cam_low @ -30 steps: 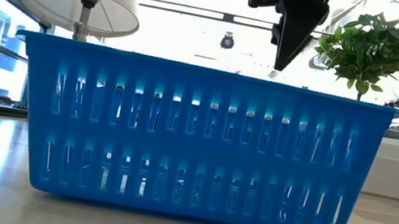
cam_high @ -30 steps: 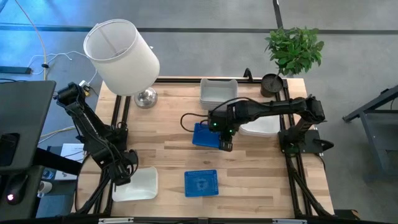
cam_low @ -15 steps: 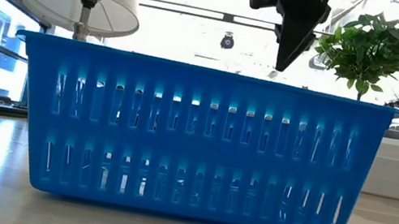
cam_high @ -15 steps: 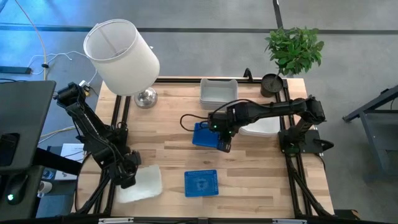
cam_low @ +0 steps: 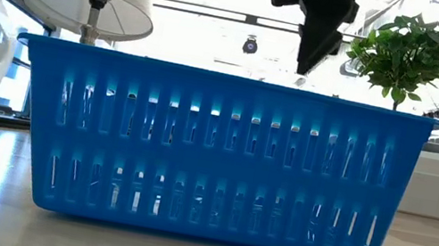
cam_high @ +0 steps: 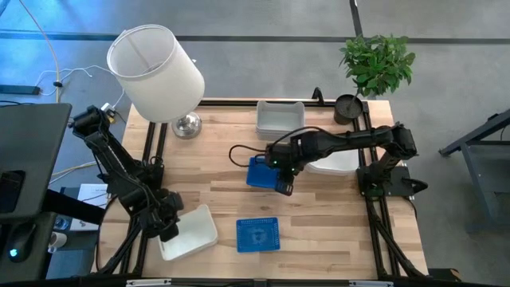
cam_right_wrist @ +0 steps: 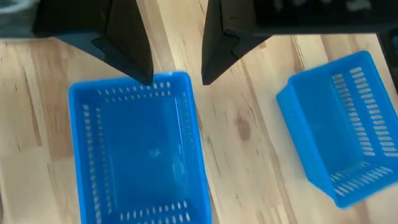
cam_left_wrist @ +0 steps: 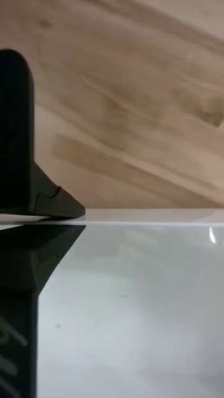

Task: Stack baskets by color
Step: Stack the bottom white bin on top of the top white bins

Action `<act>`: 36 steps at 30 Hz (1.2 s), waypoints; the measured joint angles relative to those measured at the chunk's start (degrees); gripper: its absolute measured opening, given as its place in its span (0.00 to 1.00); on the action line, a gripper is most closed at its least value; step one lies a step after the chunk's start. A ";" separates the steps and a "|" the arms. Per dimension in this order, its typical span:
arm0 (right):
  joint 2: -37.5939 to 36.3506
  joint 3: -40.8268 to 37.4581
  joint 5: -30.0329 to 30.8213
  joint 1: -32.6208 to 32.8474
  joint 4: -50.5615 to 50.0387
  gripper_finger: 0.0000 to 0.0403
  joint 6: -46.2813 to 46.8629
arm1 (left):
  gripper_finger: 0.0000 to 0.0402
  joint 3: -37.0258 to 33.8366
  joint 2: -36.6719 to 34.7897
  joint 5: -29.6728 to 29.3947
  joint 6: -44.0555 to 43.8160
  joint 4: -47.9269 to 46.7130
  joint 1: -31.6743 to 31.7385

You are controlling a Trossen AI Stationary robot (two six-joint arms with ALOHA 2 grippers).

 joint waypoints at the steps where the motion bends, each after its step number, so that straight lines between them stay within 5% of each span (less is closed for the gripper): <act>1: 0.00 0.00 0.27 0.24 0.91 0.31 -0.06 | 0.00 0.00 0.00 -0.08 0.39 -0.20 0.34; 17: 0.02 0.00 10.95 6.21 18.71 0.52 1.26 | 0.00 0.04 0.00 -3.05 10.58 -2.85 8.13; 30: 0.02 0.00 11.25 6.21 25.25 0.54 4.53 | 0.00 9.24 0.00 -10.92 15.76 -16.95 11.89; 36: 0.02 0.00 17.01 6.21 32.00 0.54 4.65 | 0.00 11.28 0.00 -17.85 16.30 -20.35 13.58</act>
